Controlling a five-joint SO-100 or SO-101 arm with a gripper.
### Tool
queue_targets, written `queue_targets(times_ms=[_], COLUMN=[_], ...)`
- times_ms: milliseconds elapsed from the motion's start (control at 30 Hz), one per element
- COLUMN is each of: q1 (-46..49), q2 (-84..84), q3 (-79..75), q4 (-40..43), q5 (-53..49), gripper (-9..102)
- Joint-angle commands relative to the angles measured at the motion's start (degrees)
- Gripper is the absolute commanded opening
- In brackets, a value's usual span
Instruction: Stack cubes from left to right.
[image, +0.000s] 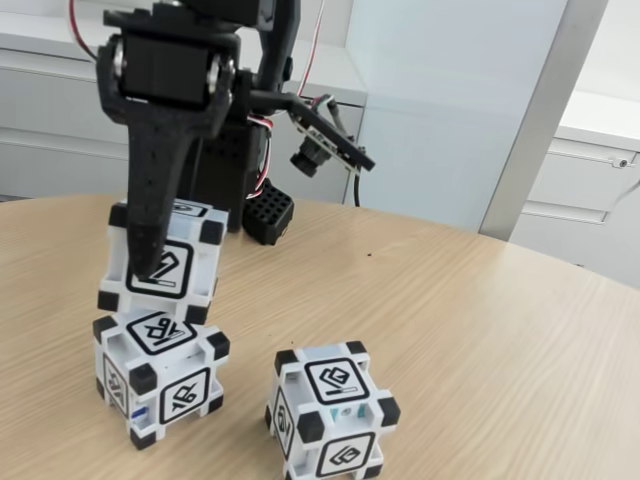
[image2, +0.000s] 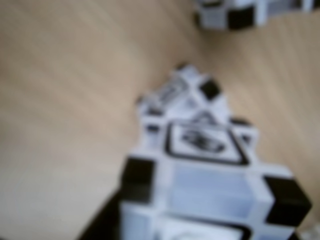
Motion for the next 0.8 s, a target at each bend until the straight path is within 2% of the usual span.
queue_targets(times_ms=[0,433,767], q1=[0.4,0.3,0.1], q2=[1.0,-0.1,-0.2], q3=[-3.3,-9.2,-8.8], q4=[-0.2,-0.7,-0.9], q5=[-0.4,3.4,1.8], gripper=[20,20,20])
